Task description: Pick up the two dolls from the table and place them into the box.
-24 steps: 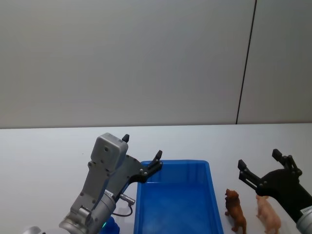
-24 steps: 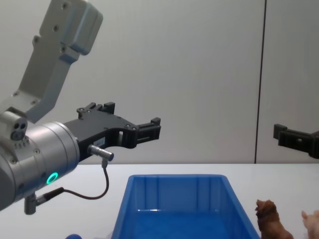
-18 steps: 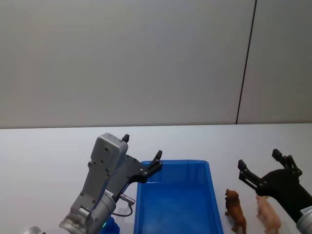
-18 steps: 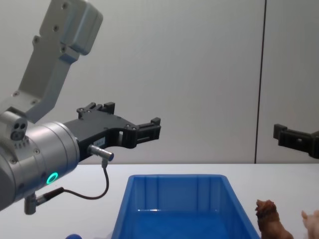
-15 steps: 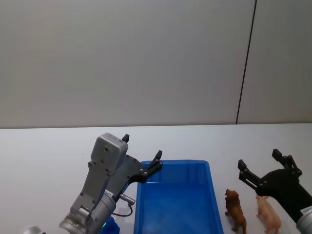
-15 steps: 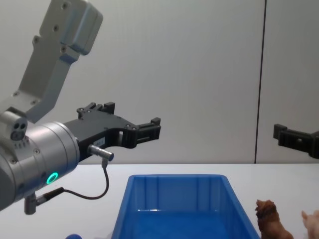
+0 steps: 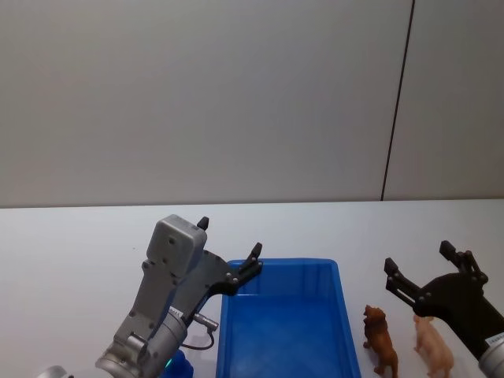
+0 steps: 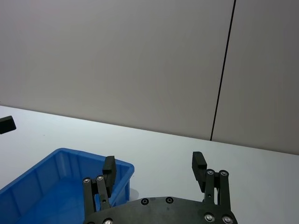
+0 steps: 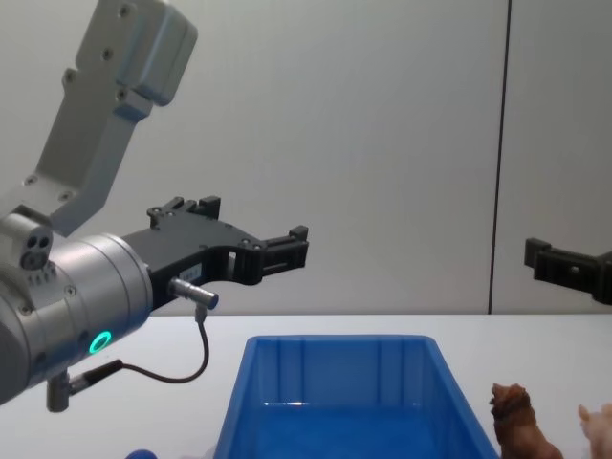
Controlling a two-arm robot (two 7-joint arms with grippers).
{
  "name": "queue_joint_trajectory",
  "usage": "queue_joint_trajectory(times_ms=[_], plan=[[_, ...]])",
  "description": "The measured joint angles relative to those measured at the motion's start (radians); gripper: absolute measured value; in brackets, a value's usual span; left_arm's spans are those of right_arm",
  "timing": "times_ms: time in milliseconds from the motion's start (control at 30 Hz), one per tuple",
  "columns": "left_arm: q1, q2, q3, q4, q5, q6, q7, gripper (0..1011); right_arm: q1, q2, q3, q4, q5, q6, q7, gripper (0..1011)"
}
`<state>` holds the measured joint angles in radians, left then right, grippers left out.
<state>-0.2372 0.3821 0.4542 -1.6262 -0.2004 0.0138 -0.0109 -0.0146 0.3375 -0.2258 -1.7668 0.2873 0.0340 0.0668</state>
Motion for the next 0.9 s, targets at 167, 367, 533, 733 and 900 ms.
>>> queue_joint_trajectory(times_ms=[167,367,533,733,900], plan=[[0.0,0.0,0.0,0.0,0.0,0.0,0.0,1001,0.0,0.0,0.0,0.0,0.0,0.0,0.0,1001],[0.0,0.0,0.0,0.0,0.0,0.0,0.0,1001,0.0,0.0,0.0,0.0,0.0,0.0,0.0,1000],[0.0,0.0,0.0,0.0,0.0,0.0,0.0,1001,0.0,0.0,0.0,0.0,0.0,0.0,0.0,1001],[0.0,0.0,0.0,0.0,0.0,0.0,0.0,1001,0.0,0.0,0.002,0.0,0.0,0.002,-0.002,1001],[0.0,0.0,0.0,0.0,0.0,0.0,0.0,1001,-0.002,0.0,0.005,0.0,0.001,0.012,-0.013,1001]])
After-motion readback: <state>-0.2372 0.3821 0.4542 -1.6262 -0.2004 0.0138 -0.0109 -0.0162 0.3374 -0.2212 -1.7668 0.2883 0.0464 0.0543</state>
